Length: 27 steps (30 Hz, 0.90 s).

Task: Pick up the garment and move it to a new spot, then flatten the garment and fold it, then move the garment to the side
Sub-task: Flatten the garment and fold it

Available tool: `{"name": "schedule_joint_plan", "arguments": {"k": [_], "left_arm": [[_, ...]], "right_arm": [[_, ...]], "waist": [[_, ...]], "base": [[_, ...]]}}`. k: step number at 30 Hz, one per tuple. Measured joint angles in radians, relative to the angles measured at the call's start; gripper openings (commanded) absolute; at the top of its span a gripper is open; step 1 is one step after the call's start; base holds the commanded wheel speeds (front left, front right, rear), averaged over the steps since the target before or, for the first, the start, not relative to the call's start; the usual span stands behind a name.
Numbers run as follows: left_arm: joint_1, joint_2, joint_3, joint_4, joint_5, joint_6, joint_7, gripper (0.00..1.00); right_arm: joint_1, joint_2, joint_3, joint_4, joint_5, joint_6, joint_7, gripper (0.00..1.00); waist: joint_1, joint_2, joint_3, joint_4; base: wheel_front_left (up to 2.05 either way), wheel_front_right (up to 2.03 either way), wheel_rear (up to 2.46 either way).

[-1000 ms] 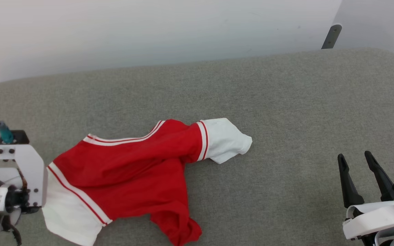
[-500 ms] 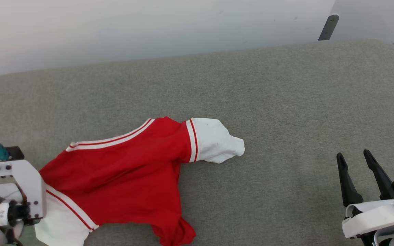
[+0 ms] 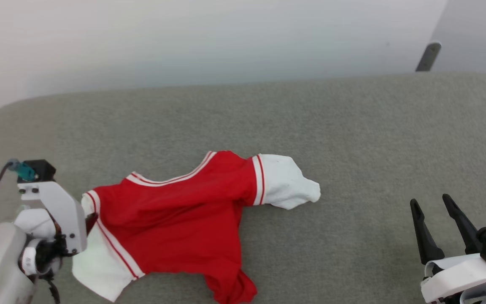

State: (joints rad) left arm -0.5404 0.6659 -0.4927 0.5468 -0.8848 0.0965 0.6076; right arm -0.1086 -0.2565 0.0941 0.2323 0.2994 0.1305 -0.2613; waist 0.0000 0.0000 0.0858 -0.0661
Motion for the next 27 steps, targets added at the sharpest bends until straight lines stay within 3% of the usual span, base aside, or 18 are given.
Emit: {"name": "schedule_joint_plan", "arguments": {"k": [11,19,27], "left_arm": [[0.132,-0.010,0.053,-0.234,0.055,0.033,-0.326,1.00],[0.292,-0.041,0.133,-0.409,0.102,0.098,-0.652,1.00],[0.394,-0.097,0.152,-0.485,0.150,0.141,-0.828,1.00]], "right_arm": [[0.011,-0.047,0.064,-0.002,0.052,0.000,0.051,1.00],[-0.015,-0.105,0.161,0.004,0.106,0.000,0.168,1.00],[-0.090,-0.159,0.212,0.062,0.146,0.000,0.284,1.00]], "waist": [[0.0001,0.0000,-0.080,0.094],[0.0000,0.0000,-0.118,0.191],[0.0000,0.0000,-0.125,0.275]], "base": [[0.00,0.00,0.00],[0.00,0.00,0.00],[0.00,0.00,0.00]]}}
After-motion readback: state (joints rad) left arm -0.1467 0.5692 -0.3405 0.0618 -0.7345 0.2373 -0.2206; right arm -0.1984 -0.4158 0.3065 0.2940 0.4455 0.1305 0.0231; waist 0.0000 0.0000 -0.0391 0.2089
